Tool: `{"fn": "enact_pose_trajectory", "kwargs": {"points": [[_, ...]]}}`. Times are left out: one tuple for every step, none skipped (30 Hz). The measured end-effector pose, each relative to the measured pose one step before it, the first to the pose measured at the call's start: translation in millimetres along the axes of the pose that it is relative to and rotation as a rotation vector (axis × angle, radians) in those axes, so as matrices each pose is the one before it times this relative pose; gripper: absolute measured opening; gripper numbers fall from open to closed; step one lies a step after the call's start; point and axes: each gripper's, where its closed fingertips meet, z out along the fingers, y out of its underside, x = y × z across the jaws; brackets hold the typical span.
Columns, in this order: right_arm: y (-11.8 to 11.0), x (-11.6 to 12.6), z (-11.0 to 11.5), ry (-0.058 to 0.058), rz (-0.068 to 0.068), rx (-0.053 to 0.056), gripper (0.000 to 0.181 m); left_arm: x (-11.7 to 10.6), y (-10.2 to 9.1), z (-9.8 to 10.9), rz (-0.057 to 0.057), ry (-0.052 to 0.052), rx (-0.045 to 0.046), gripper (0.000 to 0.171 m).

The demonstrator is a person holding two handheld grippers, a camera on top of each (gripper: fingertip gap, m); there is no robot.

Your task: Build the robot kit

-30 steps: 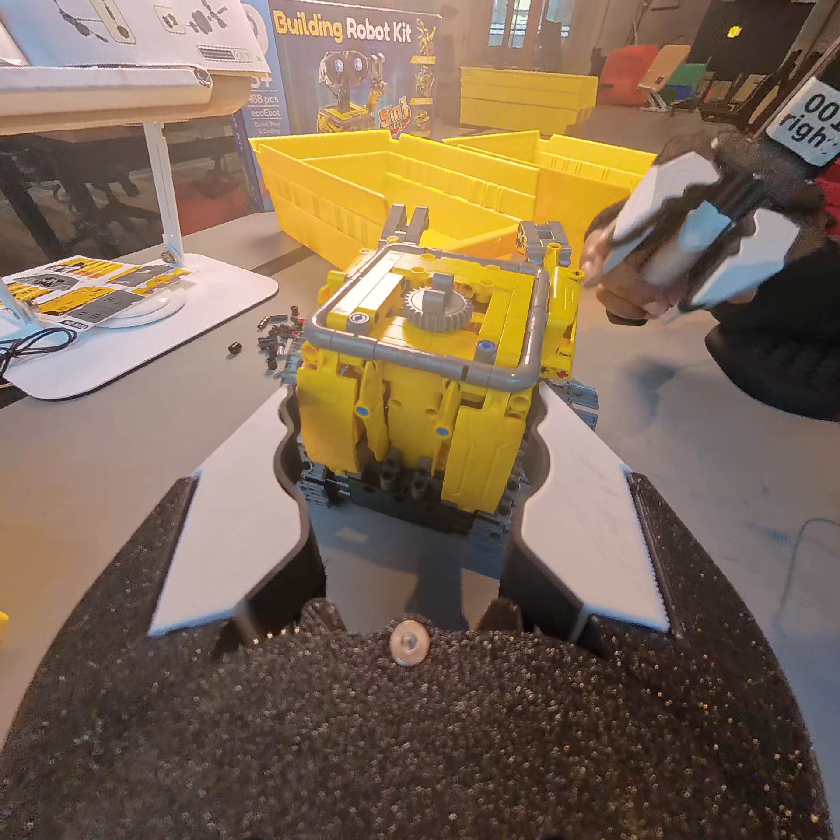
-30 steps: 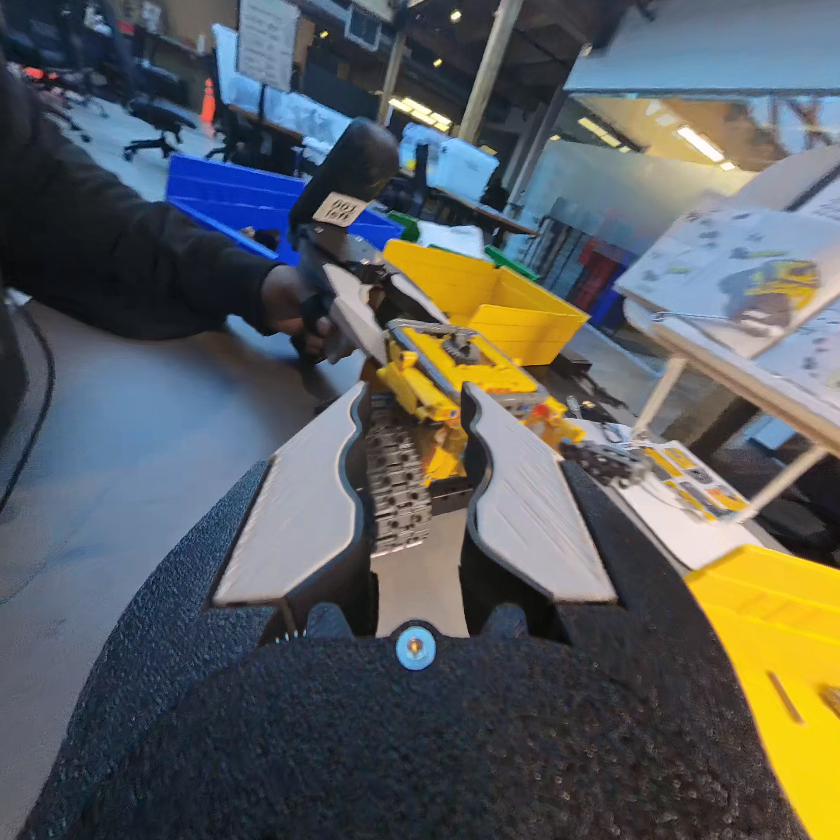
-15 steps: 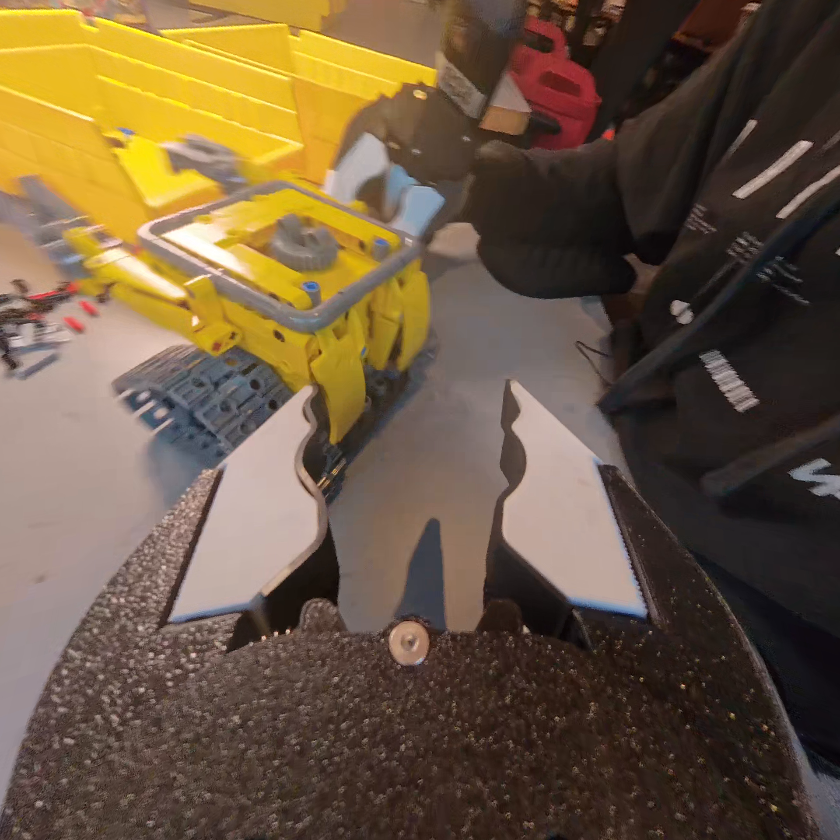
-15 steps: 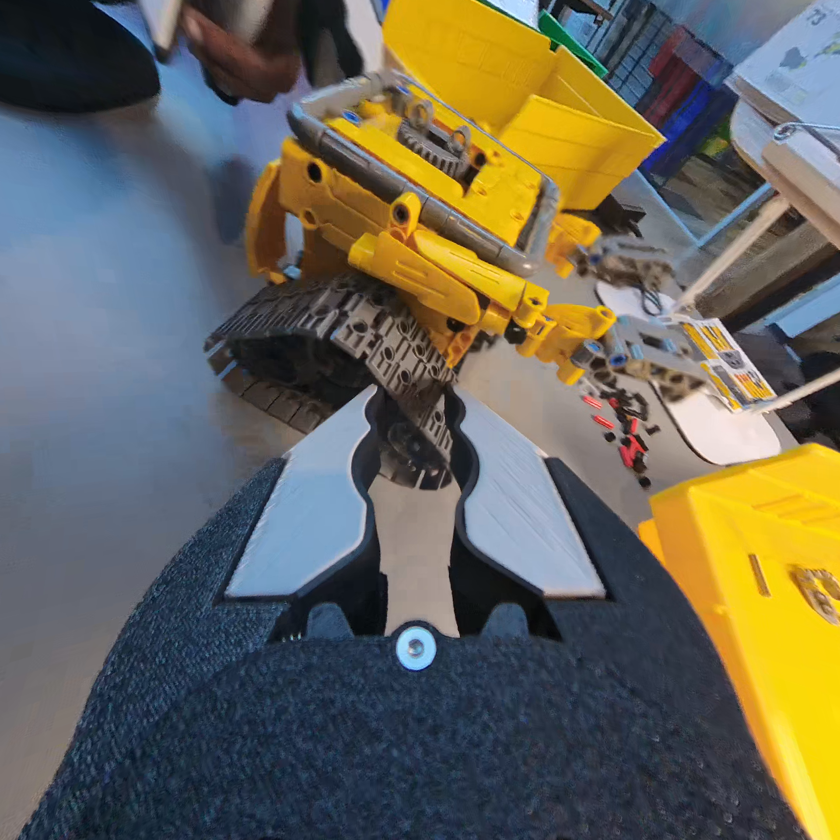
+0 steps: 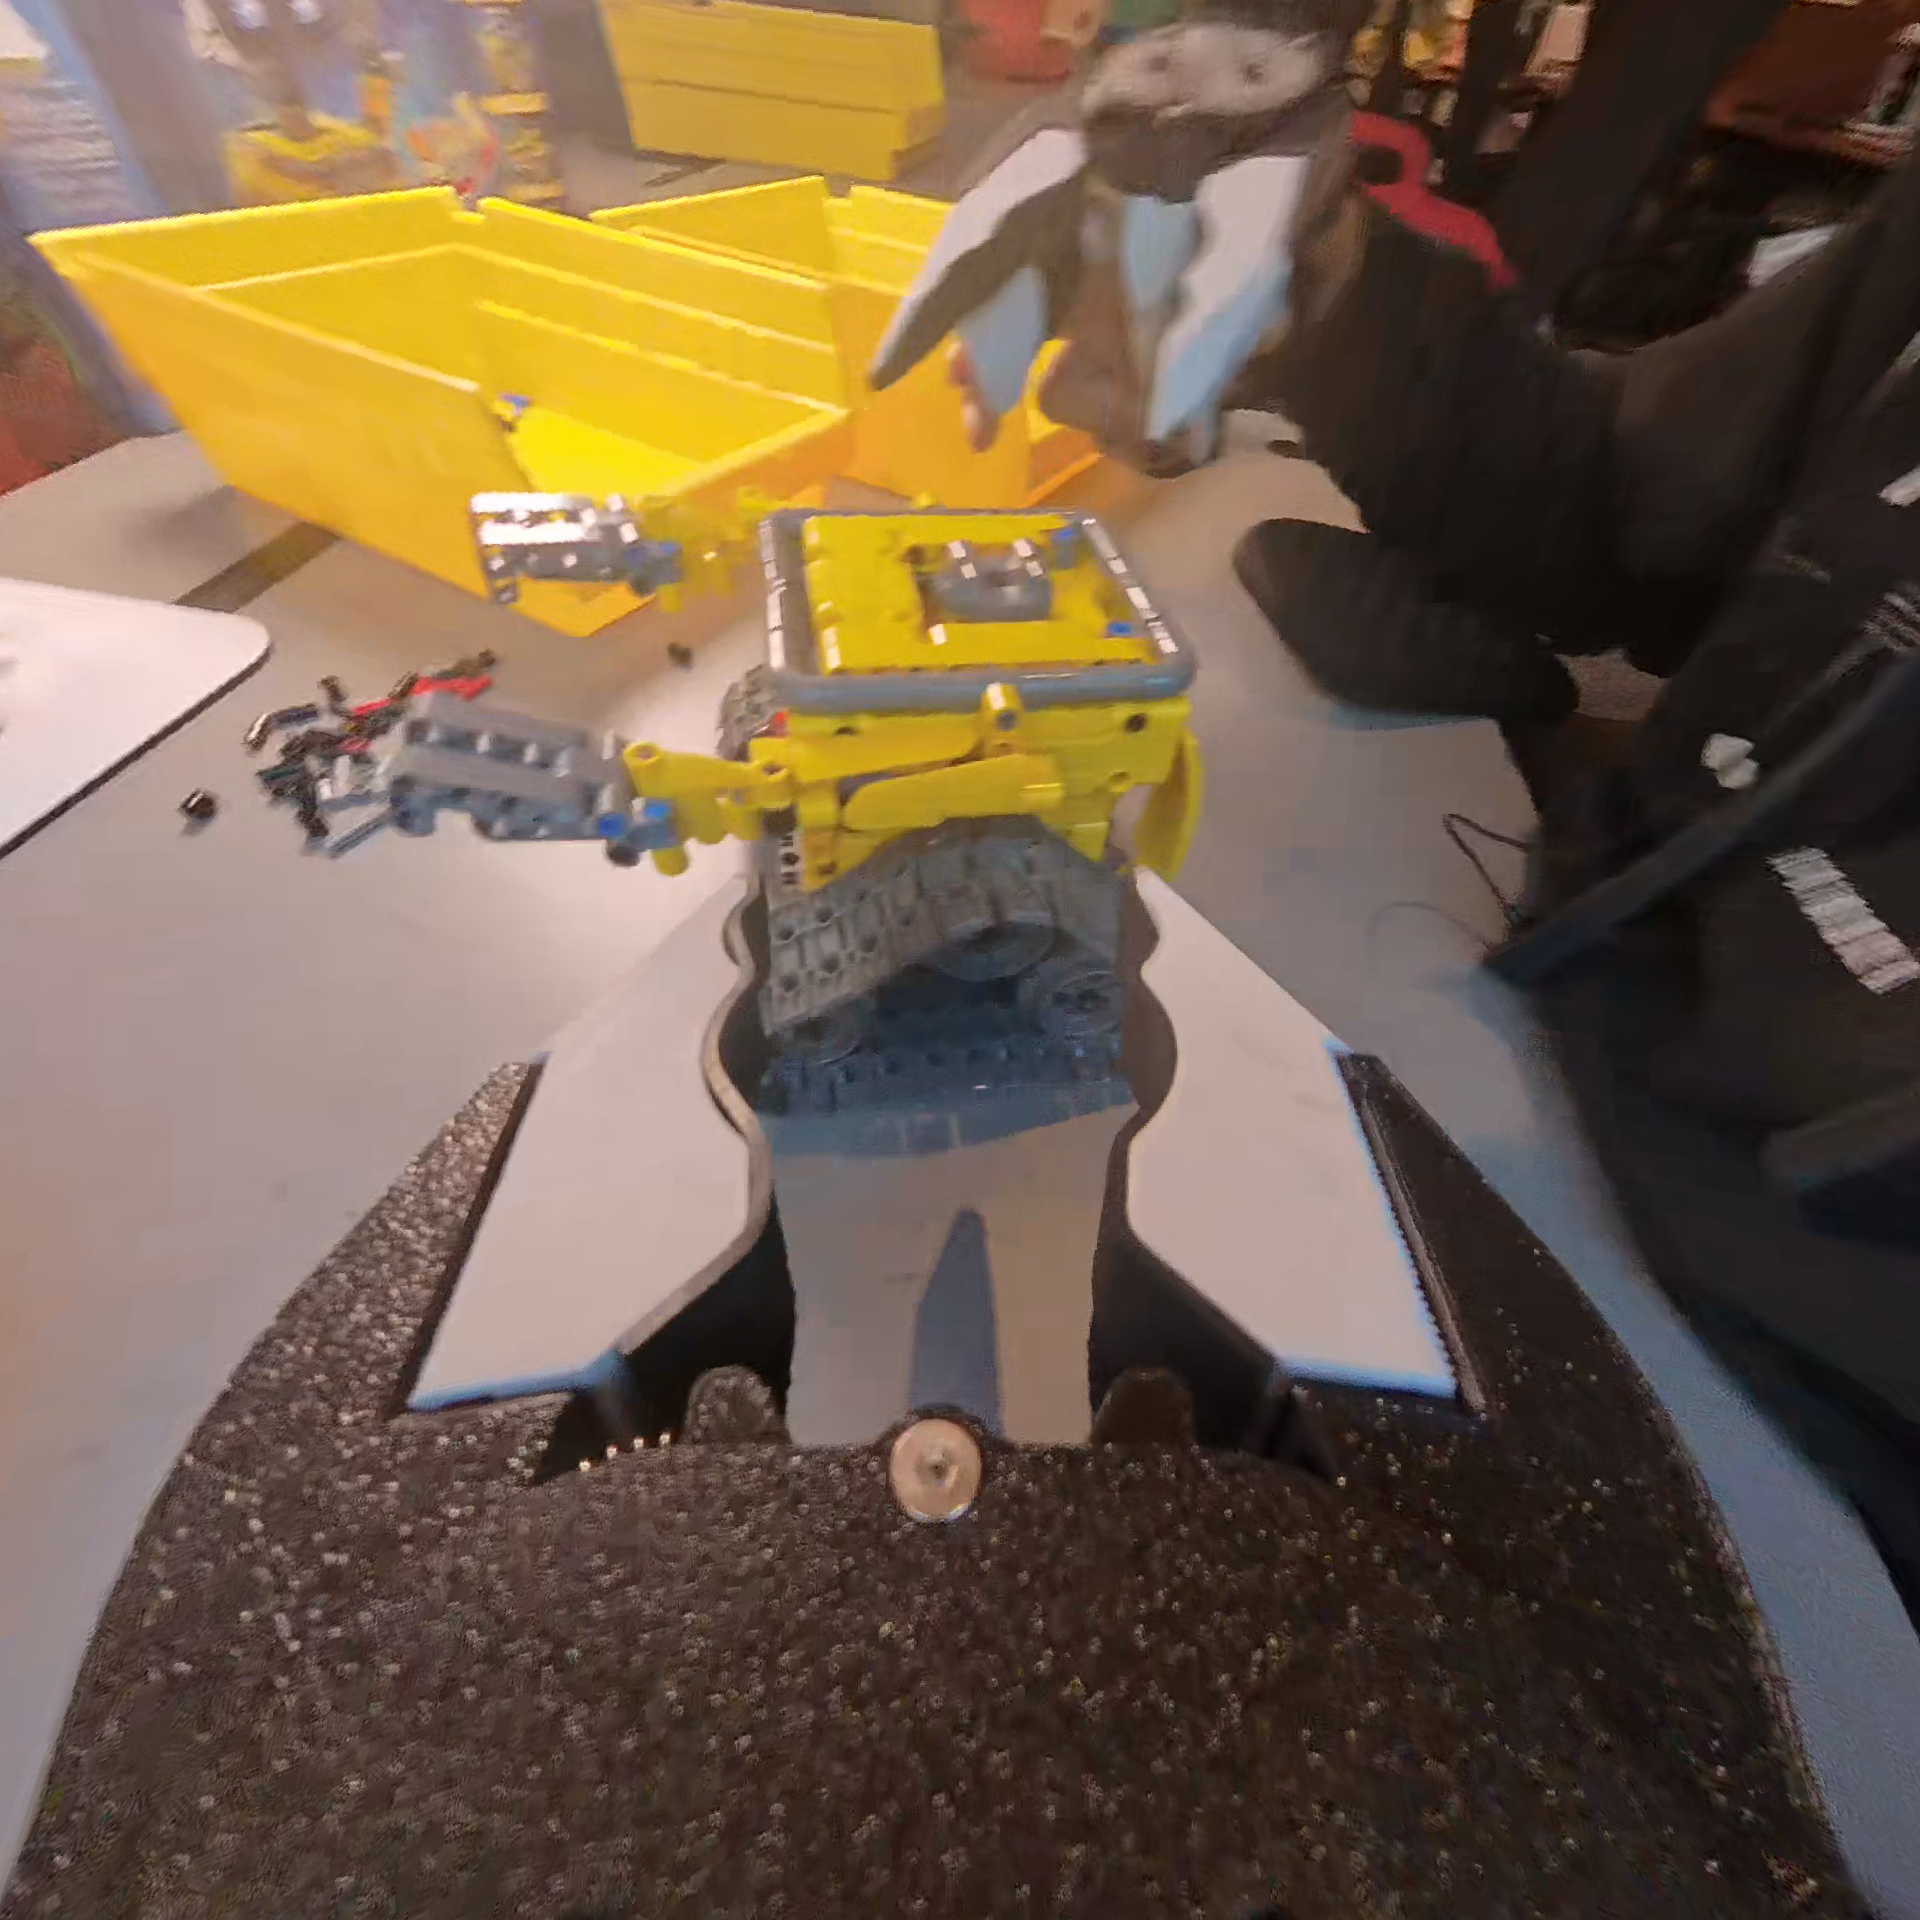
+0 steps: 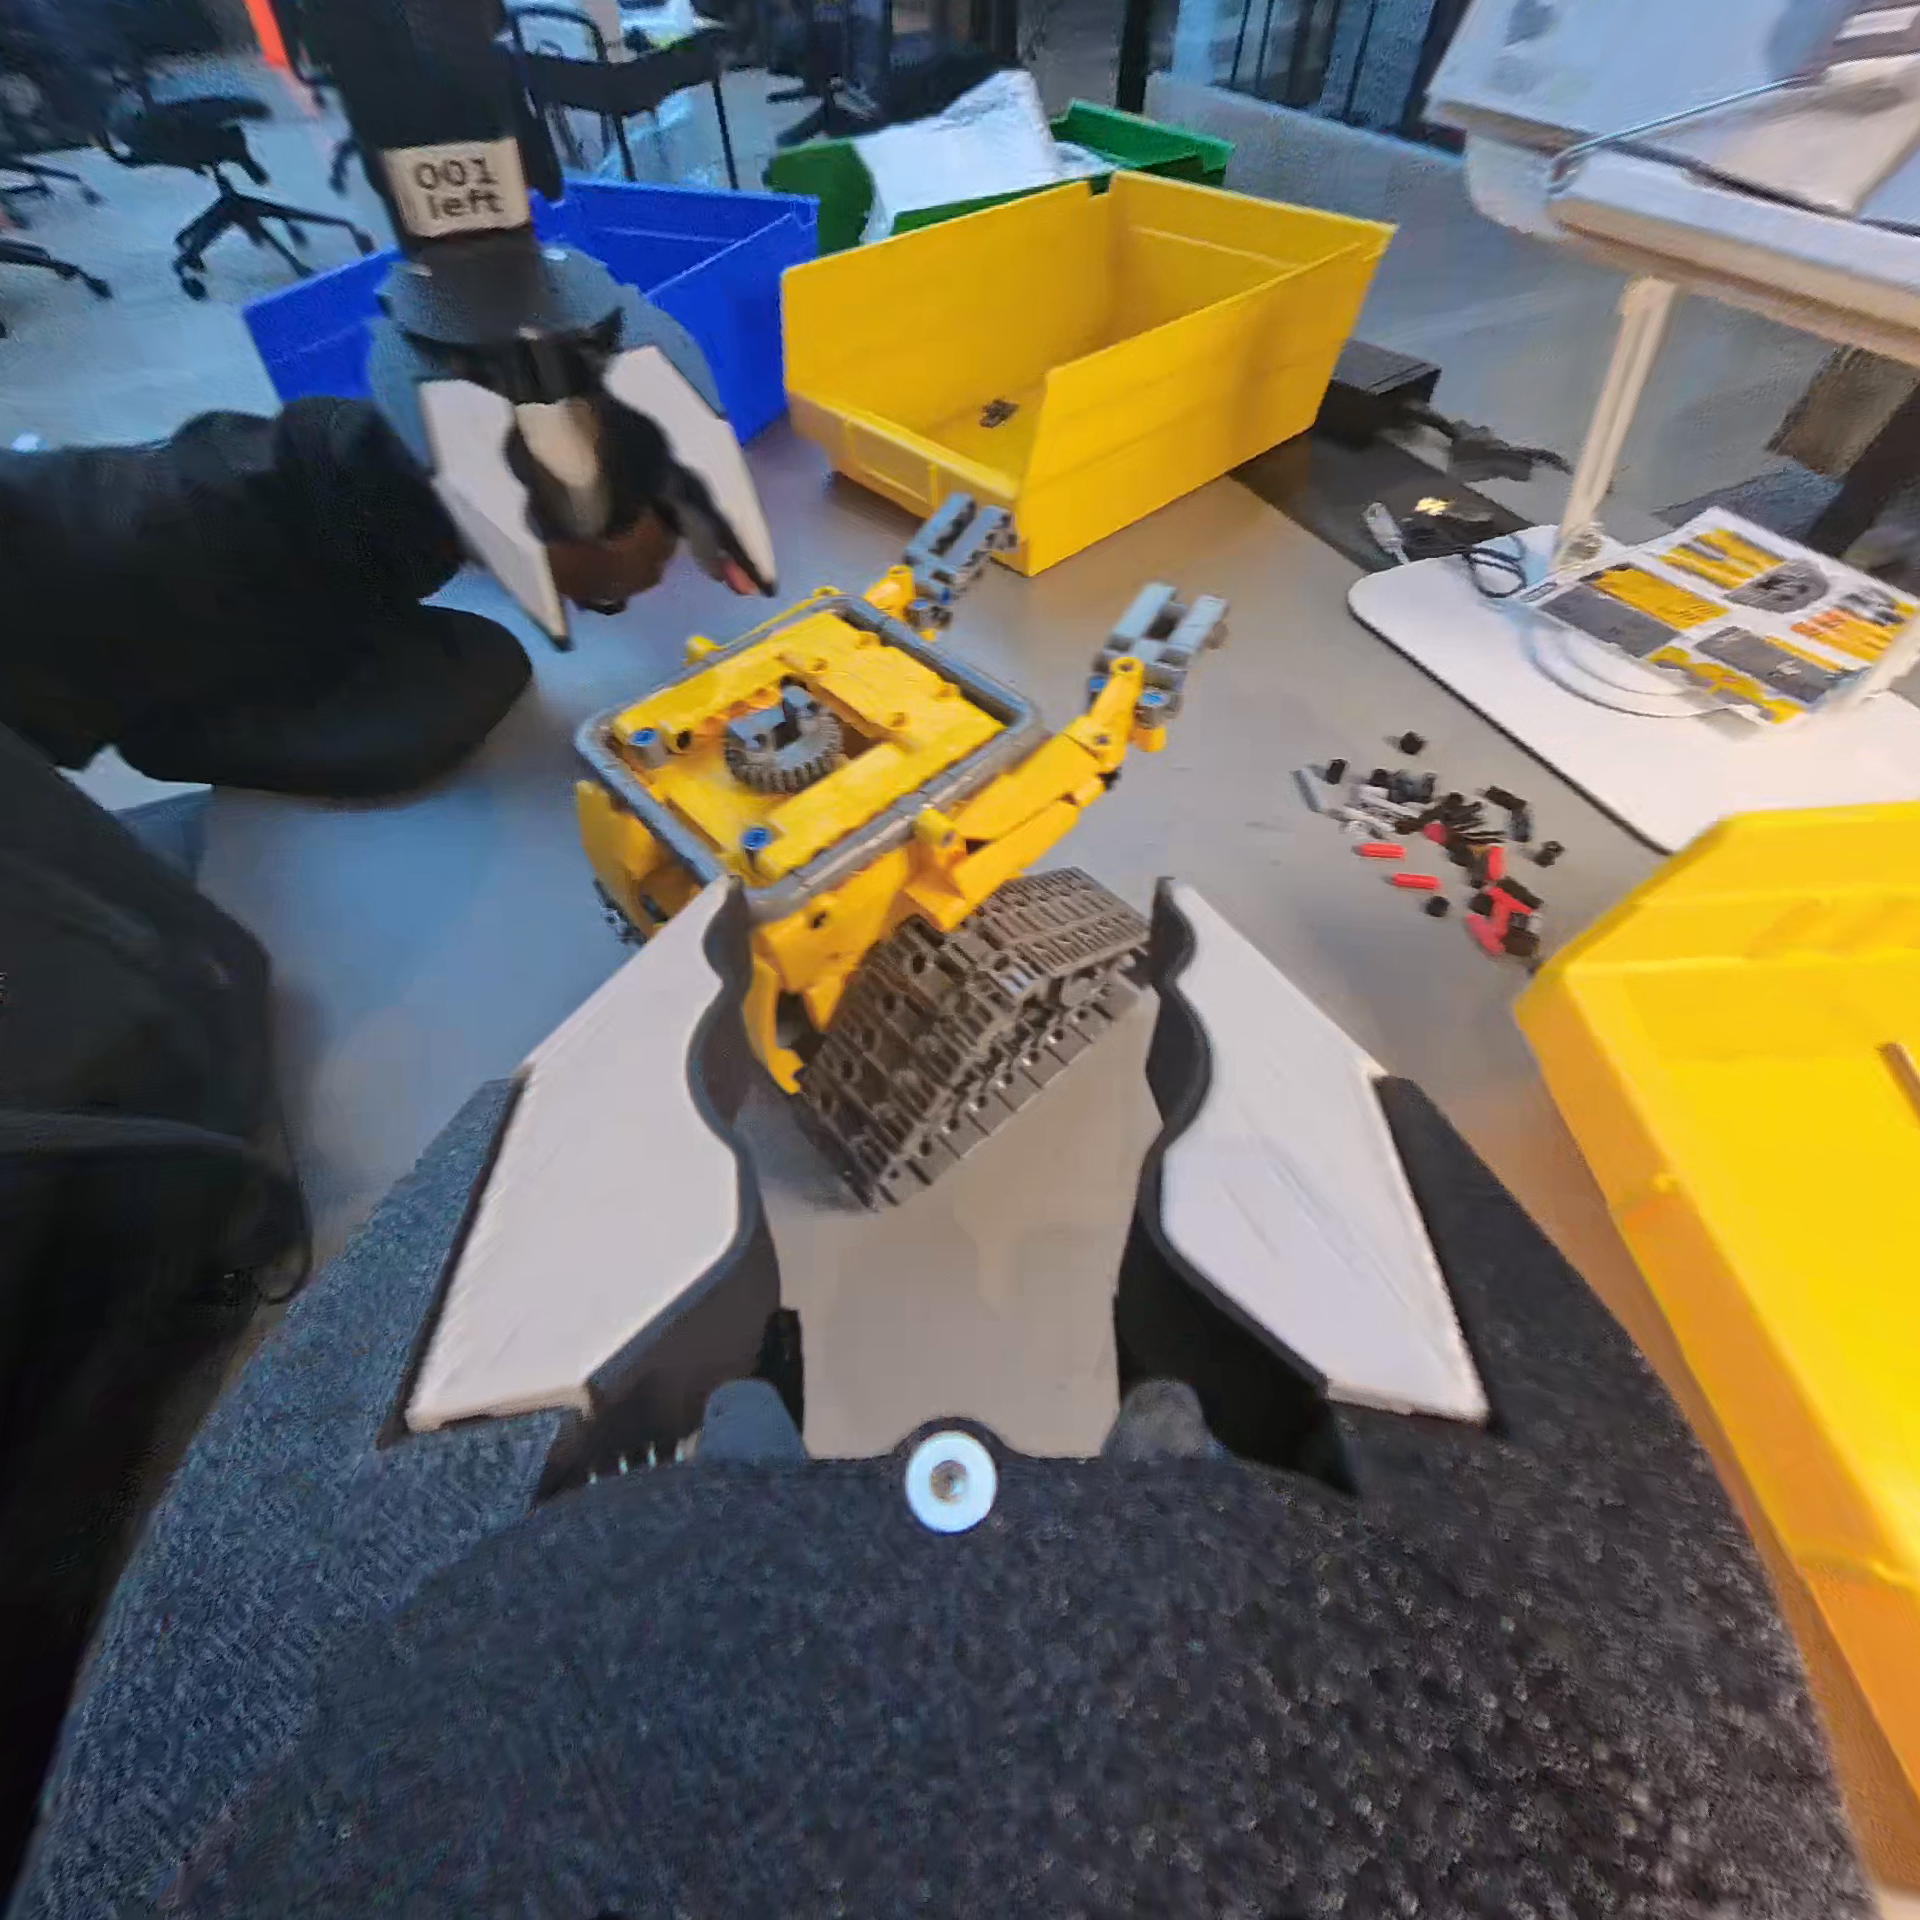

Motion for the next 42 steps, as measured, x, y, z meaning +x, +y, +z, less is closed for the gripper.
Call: {"fn": "enact_pose_trajectory", "kwargs": {"points": [[-1.14, -9.93, 3.97, -0.0011, -0.0075, -0.0266, 0.085, -8.18, 3.4, 3.34, -0.0254, -0.0341, -0.00396, 0.07], [0.73, -7.71, 6.24, 0.0145, -0.0066, -0.0315, 0.093, -4.14, 3.55, 5.12, -0.0165, -0.0179, -0.012, 0.076], [0.86, -7.57, 8.26, 0.0158, 0.0034, -0.025, 0.101, 0.06, 4.77, 5.89, -0.0001, 0.0, -0.02437, 0.08], [1.16, -8.21, 9.5, 0.01, 0.0089, -0.0195, 0.106, 2.48, 5.35, 5.57, 0.0154, 0.0077, -0.03376, 0.08], [2.07, -6.68, 9.44, 0.0137, -0.0069, -0.0204, 0.106, 3.57, 4.14, 4.6, 0.0221, 0.0098, -0.03072, 0.079], [2.6, -1.51, 7.45, 0.0312, -0.0374, -0.0226, 0.101, 4.6, 2.27, 3.46, 0.0184, 0.0154, -0.02031, 0.078], [2.14, 6.13, 4.08, 0.0537, -0.0727, -0.0217, 0.091, 5.74, 1.0, 2.12, 0.0113, 0.0236, -0.01253, 0.072], [2.49, 8.59, 0.22, 0.0361, -0.0907, -0.0192, 0.073, 6.75, 0.79, 1.01, 0.0086, 0.0306, -0.00929, 0.065], [-0.45, -0.55, -1.58, -0.0503, -0.0591, 0.0084, 0.069, 5.73, 0.81, 0.44, 0.0099, 0.0227, -0.00673, 0.066], [1.03, 2.09, -2.09, -0.0531, -0.0264, 0.0087, 0.068, 4.42, 0.78, 0.5, 0.0096, 0.0143, -0.00674, 0.065], [3.16, 5.57, -1.96, -0.0408, -0.0105, 0.0082, 0.068, 5.42, 0.3, 1.14, 0.0051, 0.021, -0.00552, 0.068], [4.73, 10.55, -1.73, -0.012, -0.0037, 0.0007, 0.065, 5.8, -0.88, 2.25, 0.0022, 0.023, 0.00042, 0.068], [4.94, 12.65, -2.09, 0.0078, -0.0135, 0.0028, 0.058, 5.27, -0.98, 3.14, 0.0058, 0.0189, 0.00093, 0.065], [4.7, 15.98, -2.15, 0.0314, 0.0126, -0.0018, 0.053, 5.38, 1.11, 3.16, 0.0151, 0.0187, -0.01295, 0.062], [6.12, 19.28, -1.39, 0.0552, 0.034, -0.019, 0.051, 2.64, 1.07, 1.73, 0.0242, 0.0007, -0.01275, 0.06], [5.27, 18.35, -1.21, 0.0628, 0.0367, -0.0181, 0.05, 0.26, -2.2, -1.05, 0.0221, -0.0127, 0.01029, 0.057], [4.1, 12.11, -1.61, 0.0404, 0.0273, -0.0163, 0.047, 1.31, -4.42, -3.99, 0.0072, 0.0038, 0.02509, 0.053], [3.31, 3.68, -2.63, 0.0042, 0.0077, -0.0156, 0.047, 1.39, -4.22, -5.76, -0.0084, 0.0144, 0.02313, 0.052], [-0.72, 3.65, -4.56, 0.016, -0.0086, 0.0082, 0.045, -0.75, -1.94, -6.34, -0.0147, 0.0069, 0.01174, 0.053], [-1.15, 0.49, -5.65, -0.0029, -0.023, 0.0094, 0.052, -3.67, 0.41, -6.33, -0.0118, -0.0093, 0.00202, 0.053], [-1.44, -1.73, -5.85, -0.0239, -0.0159, 0.0046, 0.059, -7.35, 0.58, -5.88, -0.0053, -0.0319, 0.00615, 0.053], [0.24, -5.78, -5.36, -0.0578, -0.0083, -0.0119, 0.072, -8.53, -0.32, -5.04, -0.0046, -0.0376, 0.01461, 0.053], [-1.24, -4.73, -4.11, -0.0498, -0.0018, -0.0041, 0.081, -7.24, -0.64, -3.69, -0.0111, -0.0253, 0.01495, 0.054], [-4.94, -5.83, -3.89, -0.0508, -0.0076, 0.0154, 0.089, -6.57, -1.06, -2.75, -0.0154, -0.0216, 0.01564, 0.056], [-7.37, -6.25, -2.65, -0.0469, -0.0125, 0.0194, 0.095, -5.74, -1.56, -1.98, -0.0145, -0.018, 0.01678, 0.058], [-7.1, -5.41, -0.03, -0.0387, -0.0184, 0.0052, 0.102, -4.11, -1.23, -1.32, -0.0117, -0.0117, 0.01432, 0.059], [-6.15, -3.49, 2.84, -0.0275, -0.0284, -0.0115, 0.108, -3.78, -1.06, -0.81, -0.0082, -0.0135, 0.01213, 0.06], [-4.35, -2.31, 5.59, -0.0244, -0.0321, -0.029, 0.114, -3.27, -0.84, -0.44, -0.0065, -0.0132, 0.00926, 0.061], [-2.41, -0.87, 7.46, -0.023, -0.0324, -0.0442, 0.117, -2.18, -0.39, -0.19, -0.0074, -0.0072, 0.00564, 0.061], [-2.18, 0.14, 8.35, -0.024, -0.0308, -0.0454, 0.121, -2.08, -0.74, -0.13, -0.0069, -0.0099, 0.00685, 0.062], [-2.8, 0.08, 8.24, -0.0325, -0.0176, -0.0362, 0.123, -2.68, -1.25, -0.45, -0.003, -0.0165, 0.01047, 0.063], [-1.35, 0.33, 8.39, -0.0364, -0.0078, -0.0389, 0.124, -2.22, -1.35, -0.76, 0.0014, -0.0173, 0.01067, 0.064], [2.54, 1.7, 8.73, -0.0264, -0.0128, -0.0543, 0.124, -2.71, -1.5, -1.24, 0.0063, -0.0228, 0.01146, 0.064], [6.68, 2.31, 9.11, -0.0182, -0.0208, -0.071, 0.123, -3.89, -2.27, -1.5, 0.012, -0.031, 0.01455, 0.064], [7.48, -2.09, 9.12, -0.0401, -0.015, -0.0672, 0.124, -4.34, -2.97, -1.87, 0.0145, -0.0338, 0.01712, 0.064], [2.04, -6.95, 7.23, -0.0653, -0.0037, -0.0299, 0.118, -4.85, -3.65, -2.16, 0.0126, -0.0336, 0.01929, 0.064], [-1.41, 1.22, 3.7, -0.0034, -0.0155, -0.0069, 0.119, -4.91, -3.86, -2.39, 0.0086, -0.0301, 0.02019, 0.063], [-1.77, -0.11, -0.54, -0.0107, -0.0115, -0.0103, 0.118, -4.8, -3.39, -2.7, 0.0044, -0.0256, 0.01834, 0.063], [0.27, -0.15, -0.11, -0.0072, -0.0077, -0.0247, 0.117, -4.99, -2.86, -2.65, 0.0017, -0.0241, 0.01625, 0.062], [-0.88, 0.14, 0.44, 0.0006, -0.0117, -0.0122, 0.117, -4.93, -2.58, -2.55, 0.0002, -0.0218, 0.01601, 0.06], [-2.65, -0.12, 0.61, -0.0015, -0.0061, 0.0042, 0.117, -4.1, -2.32, -2.36, -0.0025, -0.0153, 0.01588, 0.06], [-1.8, 0.19, 0.87, -0.0027, -0.0002, 0.0027, 0.117, -3.45, -1.94, -1.97, -0.0076, -0.0107, 0.01309, 0.06]]}}
